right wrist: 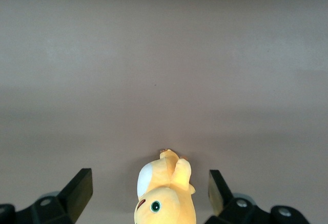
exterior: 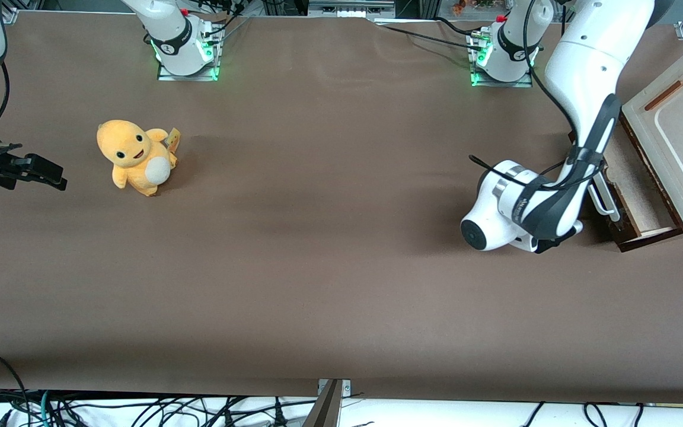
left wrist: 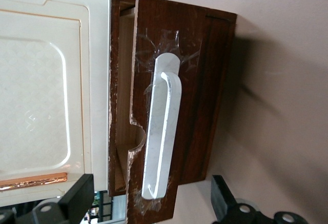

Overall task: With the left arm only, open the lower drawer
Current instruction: 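Open the left gripper to release the white handle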

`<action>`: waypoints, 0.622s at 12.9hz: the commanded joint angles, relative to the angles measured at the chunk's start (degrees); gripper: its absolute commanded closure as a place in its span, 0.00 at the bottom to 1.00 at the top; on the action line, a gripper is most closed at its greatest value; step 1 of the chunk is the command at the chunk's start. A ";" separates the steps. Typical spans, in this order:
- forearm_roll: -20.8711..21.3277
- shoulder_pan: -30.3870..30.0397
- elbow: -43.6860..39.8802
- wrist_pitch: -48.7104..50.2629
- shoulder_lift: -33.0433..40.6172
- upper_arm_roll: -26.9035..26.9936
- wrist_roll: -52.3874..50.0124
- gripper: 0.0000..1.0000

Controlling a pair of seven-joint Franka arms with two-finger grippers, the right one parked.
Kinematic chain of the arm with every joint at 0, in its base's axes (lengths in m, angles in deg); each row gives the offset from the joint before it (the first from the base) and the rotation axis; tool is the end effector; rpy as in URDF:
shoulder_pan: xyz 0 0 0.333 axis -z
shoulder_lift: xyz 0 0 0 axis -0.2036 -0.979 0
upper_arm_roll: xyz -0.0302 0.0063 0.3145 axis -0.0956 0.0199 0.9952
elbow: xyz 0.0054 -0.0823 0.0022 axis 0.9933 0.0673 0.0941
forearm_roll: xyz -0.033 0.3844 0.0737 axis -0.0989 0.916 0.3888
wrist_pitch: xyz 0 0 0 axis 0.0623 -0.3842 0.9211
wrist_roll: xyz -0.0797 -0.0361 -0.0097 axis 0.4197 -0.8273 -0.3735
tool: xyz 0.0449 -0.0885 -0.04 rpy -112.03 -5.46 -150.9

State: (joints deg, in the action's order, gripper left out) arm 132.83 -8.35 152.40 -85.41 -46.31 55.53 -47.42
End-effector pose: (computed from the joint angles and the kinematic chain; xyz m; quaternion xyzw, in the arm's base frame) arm 0.5999 -0.1024 0.2549 -0.8043 -0.2103 0.1356 0.5390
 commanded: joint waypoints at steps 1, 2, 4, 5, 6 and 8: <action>-4.16 0.81 -2.60 0.14 4.13 0.28 8.39 0.00; -5.04 0.82 -3.39 0.22 5.28 0.28 10.68 0.00; -6.54 0.90 -5.58 0.14 6.78 0.28 15.60 0.00; -7.59 1.08 -7.59 -0.13 7.13 0.28 18.68 0.00; -8.82 1.08 -9.61 -0.74 7.48 0.28 21.66 0.00; -12.59 1.08 -11.13 -2.84 9.76 0.63 26.77 0.00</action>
State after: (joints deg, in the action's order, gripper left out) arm 123.79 -7.61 143.18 -86.92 -38.49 55.42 -25.98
